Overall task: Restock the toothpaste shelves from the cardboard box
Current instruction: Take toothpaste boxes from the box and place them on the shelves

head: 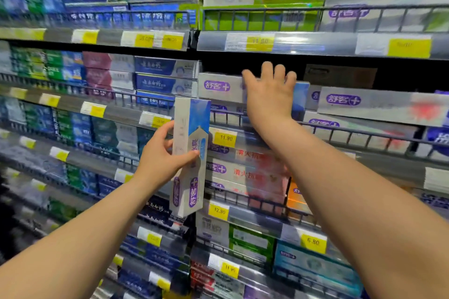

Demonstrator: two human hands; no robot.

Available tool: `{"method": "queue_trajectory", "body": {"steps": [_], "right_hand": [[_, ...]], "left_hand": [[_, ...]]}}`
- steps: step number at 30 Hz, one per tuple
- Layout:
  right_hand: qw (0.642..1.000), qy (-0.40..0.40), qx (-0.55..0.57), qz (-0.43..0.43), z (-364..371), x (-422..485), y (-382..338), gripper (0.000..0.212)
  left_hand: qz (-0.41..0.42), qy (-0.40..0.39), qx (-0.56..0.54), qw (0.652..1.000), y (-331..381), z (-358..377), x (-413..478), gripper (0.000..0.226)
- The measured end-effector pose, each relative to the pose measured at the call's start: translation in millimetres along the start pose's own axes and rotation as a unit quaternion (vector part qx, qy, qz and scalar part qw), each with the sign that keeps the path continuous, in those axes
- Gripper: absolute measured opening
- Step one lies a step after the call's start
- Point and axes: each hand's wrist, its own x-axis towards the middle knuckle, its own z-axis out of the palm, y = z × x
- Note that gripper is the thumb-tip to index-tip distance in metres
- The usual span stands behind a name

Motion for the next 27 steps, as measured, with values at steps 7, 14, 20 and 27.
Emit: {"method": "queue_trajectory", "body": {"steps": [7, 14, 20, 27], "right_hand": [[0.998, -0.057, -0.011, 0.020, 32, -33, -12, 0.053], [0.988, -0.149, -0.001, 0.046, 32, -13, -17, 0.052], [0.975, -0.205, 0.036, 0.081, 38, 5, -19, 0.060], [0.993, 0.065, 0.069, 0.064, 39, -45, 13, 0.037]], "left_hand": [[0.006, -0.024, -0.001, 1.000, -12, -11, 18, 0.063], [0.021, -0.041, -0.020, 0.999, -13, -15, 26, 0.065], [0.043, -0.054, -0.037, 0.997, -11, -17, 26, 0.068], [0.185, -0.023, 0.103, 0.977, 28, 1, 30, 0.077]]}}
